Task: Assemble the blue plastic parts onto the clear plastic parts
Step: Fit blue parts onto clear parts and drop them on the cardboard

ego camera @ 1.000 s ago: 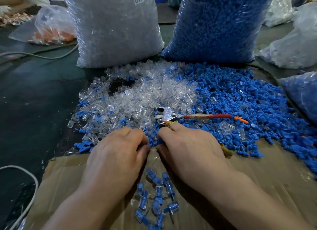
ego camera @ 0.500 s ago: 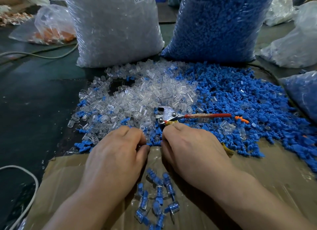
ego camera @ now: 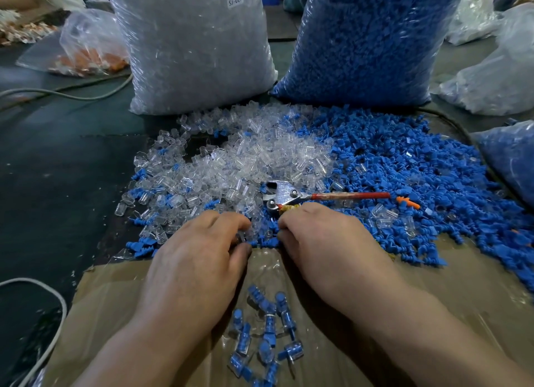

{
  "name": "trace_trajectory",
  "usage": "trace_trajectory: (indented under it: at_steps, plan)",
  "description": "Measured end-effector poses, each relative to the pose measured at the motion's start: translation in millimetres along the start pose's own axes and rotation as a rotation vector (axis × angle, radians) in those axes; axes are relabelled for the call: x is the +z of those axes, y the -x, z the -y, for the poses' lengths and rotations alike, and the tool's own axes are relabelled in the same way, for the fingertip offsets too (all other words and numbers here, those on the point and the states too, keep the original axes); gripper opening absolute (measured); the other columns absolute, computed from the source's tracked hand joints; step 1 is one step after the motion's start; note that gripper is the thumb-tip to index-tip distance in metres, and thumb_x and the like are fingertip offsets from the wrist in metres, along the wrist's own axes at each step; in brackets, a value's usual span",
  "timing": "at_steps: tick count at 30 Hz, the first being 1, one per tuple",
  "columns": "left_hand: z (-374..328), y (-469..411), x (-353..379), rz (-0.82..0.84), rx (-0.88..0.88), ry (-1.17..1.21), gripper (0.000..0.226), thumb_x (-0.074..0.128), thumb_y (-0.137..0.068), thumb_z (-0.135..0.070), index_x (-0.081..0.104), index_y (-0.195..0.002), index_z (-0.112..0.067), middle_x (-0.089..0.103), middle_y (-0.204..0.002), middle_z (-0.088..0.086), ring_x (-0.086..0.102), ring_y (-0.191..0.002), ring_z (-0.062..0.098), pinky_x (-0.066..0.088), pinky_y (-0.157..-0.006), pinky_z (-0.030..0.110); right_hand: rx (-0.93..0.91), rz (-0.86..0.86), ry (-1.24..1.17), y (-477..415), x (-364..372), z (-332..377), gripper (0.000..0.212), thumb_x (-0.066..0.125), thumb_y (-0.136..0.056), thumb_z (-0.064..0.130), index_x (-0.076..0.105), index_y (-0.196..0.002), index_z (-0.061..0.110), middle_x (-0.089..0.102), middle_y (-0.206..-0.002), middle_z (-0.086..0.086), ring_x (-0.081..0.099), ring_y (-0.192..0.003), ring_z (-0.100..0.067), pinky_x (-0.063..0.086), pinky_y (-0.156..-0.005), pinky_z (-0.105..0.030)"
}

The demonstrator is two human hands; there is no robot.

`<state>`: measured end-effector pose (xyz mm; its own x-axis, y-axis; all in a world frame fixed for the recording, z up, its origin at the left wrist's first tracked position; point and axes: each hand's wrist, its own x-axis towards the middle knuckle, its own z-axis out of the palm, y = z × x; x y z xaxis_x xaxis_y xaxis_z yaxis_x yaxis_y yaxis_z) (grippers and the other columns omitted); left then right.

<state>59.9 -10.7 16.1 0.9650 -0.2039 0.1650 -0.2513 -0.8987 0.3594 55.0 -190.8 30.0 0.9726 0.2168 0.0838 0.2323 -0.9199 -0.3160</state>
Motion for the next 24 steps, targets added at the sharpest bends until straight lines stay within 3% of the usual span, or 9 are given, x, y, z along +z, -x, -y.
trace_trajectory:
  at_steps: [2,5,8,10,13,16,19,22,24]
  plan:
    - [1,0,0,-0.008,-0.002,0.045,0.014,0.053,-0.088,-0.049,0.055,-0.101,-0.045,0.056,-0.091,-0.027,0.049,-0.080,-0.006,0.034,-0.066,0.020,0.042,-0.035,-0.137,-1,0,-5,0.015,0.045,-0.101,0.032,0.059,-0.096,0.030,0.056,-0.090,0.012,0.055,-0.081,-0.009,0.048,-0.075,-0.035]
    - [2,0,0,-0.027,-0.012,0.081,0.005,0.053,-0.089,-0.047,0.054,-0.090,-0.041,0.055,-0.085,-0.025,0.047,-0.079,-0.012,0.030,-0.065,0.011,0.144,-0.065,-0.481,1,-1,-9,0.010,0.055,-0.097,0.031,0.063,-0.091,0.032,0.065,-0.073,0.009,0.063,-0.067,-0.006,0.055,-0.066,-0.034]
    - [1,1,0,-0.069,-0.007,0.101,0.006,0.052,-0.089,-0.045,0.054,-0.087,-0.040,0.055,-0.077,-0.023,0.048,-0.071,-0.010,0.030,-0.060,0.011,0.264,0.009,-0.835,4,-2,-6,0.015,0.059,-0.097,0.024,0.065,-0.088,0.034,0.071,-0.068,0.003,0.069,-0.059,-0.012,0.059,-0.056,-0.029]
    - [2,2,0,-0.112,0.000,0.142,0.005,0.054,-0.090,-0.042,0.054,-0.086,-0.039,0.057,-0.070,-0.019,0.052,-0.064,-0.005,0.032,-0.056,0.014,0.329,0.045,-1.065,3,-4,-2,0.017,0.060,-0.097,0.016,0.068,-0.086,0.027,0.071,-0.068,-0.007,0.071,-0.062,-0.023,0.060,-0.057,-0.032]
    - [3,1,2,-0.157,-0.027,0.325,0.004,0.060,-0.089,-0.038,0.057,-0.086,-0.039,0.064,-0.086,-0.022,0.061,-0.077,0.000,0.039,-0.053,0.017,0.367,0.047,-1.331,3,-8,2,0.014,0.061,-0.094,0.007,0.069,-0.087,0.015,0.071,-0.072,-0.017,0.071,-0.065,-0.030,0.062,-0.061,-0.041]
    - [1,3,4,-0.168,-0.079,0.580,0.012,0.070,-0.086,-0.028,0.066,-0.085,-0.039,0.069,-0.079,-0.016,0.065,-0.067,0.004,0.054,-0.056,0.022,0.372,0.047,-1.411,4,-7,5,0.009,0.060,-0.093,0.004,0.068,-0.092,0.009,0.072,-0.074,-0.016,0.072,-0.068,-0.027,0.061,-0.060,-0.035]
    - [-2,7,5,-0.100,-0.125,0.811,0.017,0.076,-0.084,-0.019,0.071,-0.082,-0.035,0.072,-0.071,-0.005,0.068,-0.056,0.007,0.055,-0.049,0.021,0.332,0.047,-1.344,4,-5,8,0.013,0.062,-0.093,0.006,0.070,-0.090,0.015,0.074,-0.076,-0.013,0.074,-0.072,-0.025,0.062,-0.066,-0.039]
    - [1,5,9,-0.092,-0.150,0.853,0.010,0.080,-0.083,-0.028,0.072,-0.085,-0.034,0.073,-0.070,-0.004,0.070,-0.059,0.010,0.061,-0.053,0.033,0.282,0.074,-1.266,5,-1,8,0.016,0.063,-0.093,0.010,0.072,-0.088,0.023,0.074,-0.079,-0.009,0.074,-0.075,-0.023,0.062,-0.070,-0.041]
    - [5,3,12,-0.121,-0.197,0.896,0.018,0.085,-0.076,-0.032,0.072,-0.089,-0.034,0.071,-0.071,-0.002,0.067,-0.059,0.010,0.060,-0.055,0.035,0.289,0.066,-1.303,6,-1,8,0.019,0.062,-0.094,0.008,0.072,-0.088,0.024,0.074,-0.081,-0.010,0.074,-0.078,-0.025,0.062,-0.073,-0.046]
